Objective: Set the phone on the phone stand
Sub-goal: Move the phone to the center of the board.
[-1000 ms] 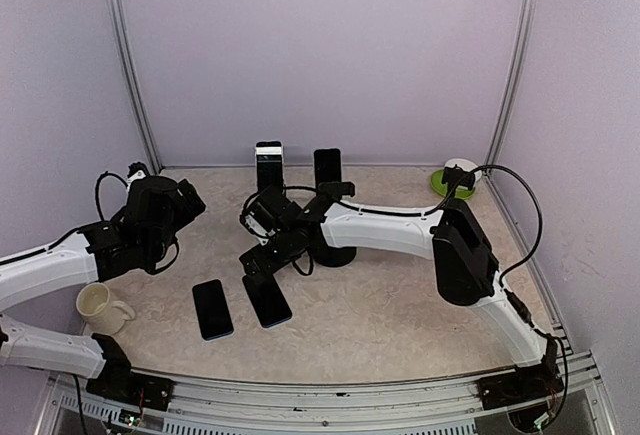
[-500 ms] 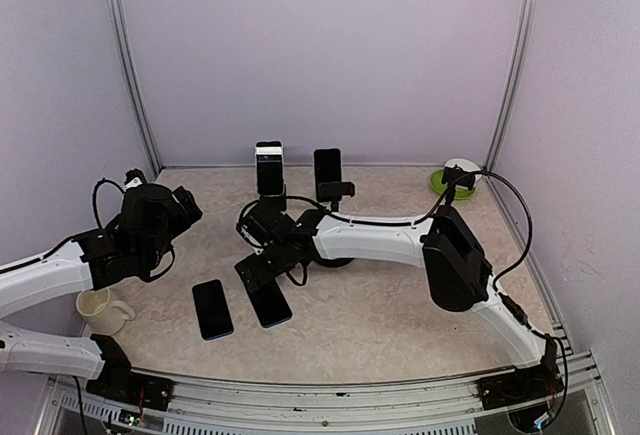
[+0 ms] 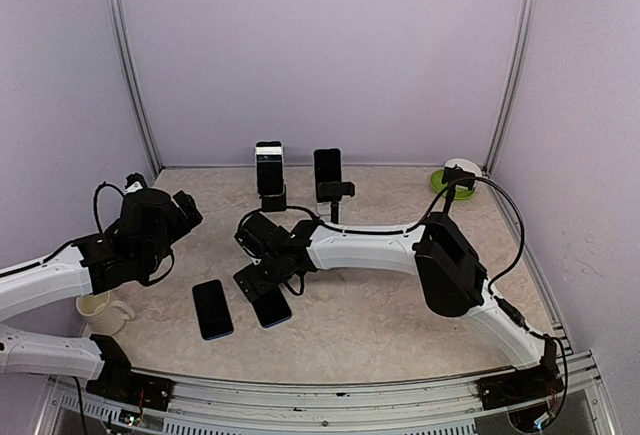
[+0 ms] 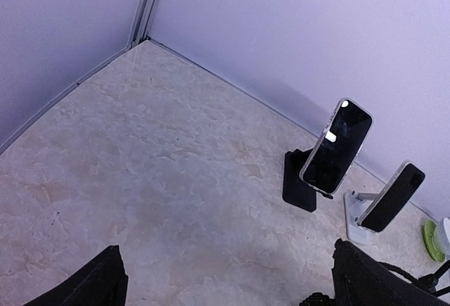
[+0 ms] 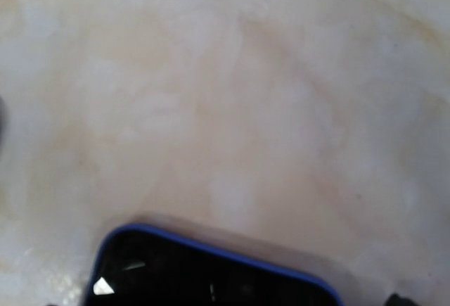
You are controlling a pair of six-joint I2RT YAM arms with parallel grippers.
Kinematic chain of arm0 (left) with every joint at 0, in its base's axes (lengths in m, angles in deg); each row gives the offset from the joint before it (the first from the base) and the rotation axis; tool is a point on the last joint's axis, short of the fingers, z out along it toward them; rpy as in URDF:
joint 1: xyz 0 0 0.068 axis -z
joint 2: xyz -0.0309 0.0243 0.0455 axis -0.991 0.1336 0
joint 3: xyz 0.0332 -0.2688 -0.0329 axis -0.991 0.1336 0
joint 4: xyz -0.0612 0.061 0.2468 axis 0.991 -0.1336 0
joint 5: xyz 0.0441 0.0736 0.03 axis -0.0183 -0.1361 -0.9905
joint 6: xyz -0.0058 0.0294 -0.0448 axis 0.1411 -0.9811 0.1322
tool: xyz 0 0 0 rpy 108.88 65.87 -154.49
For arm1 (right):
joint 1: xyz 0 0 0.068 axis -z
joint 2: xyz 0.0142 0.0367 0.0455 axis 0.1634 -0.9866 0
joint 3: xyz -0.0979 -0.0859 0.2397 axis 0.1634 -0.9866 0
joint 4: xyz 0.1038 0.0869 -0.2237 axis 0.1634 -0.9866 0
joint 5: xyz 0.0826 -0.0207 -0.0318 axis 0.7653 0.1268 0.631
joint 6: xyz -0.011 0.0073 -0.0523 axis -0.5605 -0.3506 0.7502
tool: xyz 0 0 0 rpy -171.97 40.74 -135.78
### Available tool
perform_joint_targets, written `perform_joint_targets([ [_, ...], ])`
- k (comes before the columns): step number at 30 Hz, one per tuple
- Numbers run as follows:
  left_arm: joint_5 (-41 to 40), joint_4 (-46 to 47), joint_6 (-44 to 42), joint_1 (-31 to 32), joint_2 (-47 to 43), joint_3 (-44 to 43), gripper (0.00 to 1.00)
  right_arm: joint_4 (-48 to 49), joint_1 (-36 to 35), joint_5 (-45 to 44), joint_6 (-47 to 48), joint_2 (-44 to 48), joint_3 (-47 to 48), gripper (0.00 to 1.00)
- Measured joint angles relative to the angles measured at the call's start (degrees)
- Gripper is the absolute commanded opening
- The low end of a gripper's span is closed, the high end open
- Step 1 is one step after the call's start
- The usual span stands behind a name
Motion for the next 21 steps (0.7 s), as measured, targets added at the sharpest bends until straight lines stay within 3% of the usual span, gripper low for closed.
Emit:
perform_joint_targets([
  [21,0.2,1.9,0.0,0.0,0.5,0.0,0.99,-1.6,-0.9,-1.9,-1.7,0.0,0.2,1.0],
])
